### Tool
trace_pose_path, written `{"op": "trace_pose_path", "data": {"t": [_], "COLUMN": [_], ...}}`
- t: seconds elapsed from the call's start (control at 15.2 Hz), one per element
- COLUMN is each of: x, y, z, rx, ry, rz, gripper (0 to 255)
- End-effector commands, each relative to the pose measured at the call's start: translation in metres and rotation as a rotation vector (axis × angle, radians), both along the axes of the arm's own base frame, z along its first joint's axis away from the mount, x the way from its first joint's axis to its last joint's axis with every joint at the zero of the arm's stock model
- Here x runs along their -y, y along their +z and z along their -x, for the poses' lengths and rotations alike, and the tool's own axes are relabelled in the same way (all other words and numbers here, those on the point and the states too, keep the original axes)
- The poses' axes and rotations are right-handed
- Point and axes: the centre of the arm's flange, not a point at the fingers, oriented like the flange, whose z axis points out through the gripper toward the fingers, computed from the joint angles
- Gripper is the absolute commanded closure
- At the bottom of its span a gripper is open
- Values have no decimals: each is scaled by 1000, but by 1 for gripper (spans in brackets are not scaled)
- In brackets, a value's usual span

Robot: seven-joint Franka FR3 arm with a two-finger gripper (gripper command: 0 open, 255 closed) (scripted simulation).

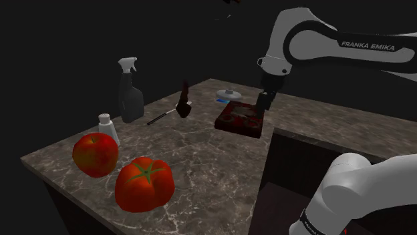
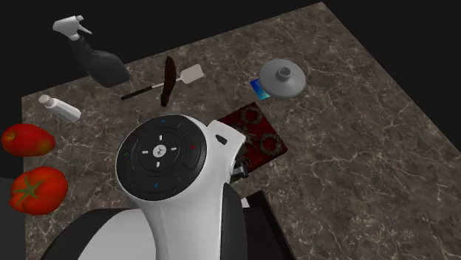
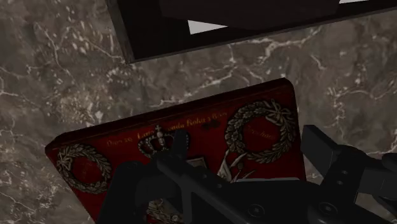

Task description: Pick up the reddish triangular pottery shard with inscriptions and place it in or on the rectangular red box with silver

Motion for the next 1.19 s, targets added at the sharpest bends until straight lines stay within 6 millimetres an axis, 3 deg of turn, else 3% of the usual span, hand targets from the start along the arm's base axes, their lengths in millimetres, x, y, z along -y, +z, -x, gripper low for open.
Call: {"op": "trace_pose_path", "data": {"t": [0.0, 0.59, 1.12], "x": [0, -43, -67], "y": [0, 8, 13], "z": [0, -109, -211], "rx": [0, -60, -113], "ry": [0, -152, -287], "rz": [0, -131, -247], "gripper": [0, 0, 0]}}
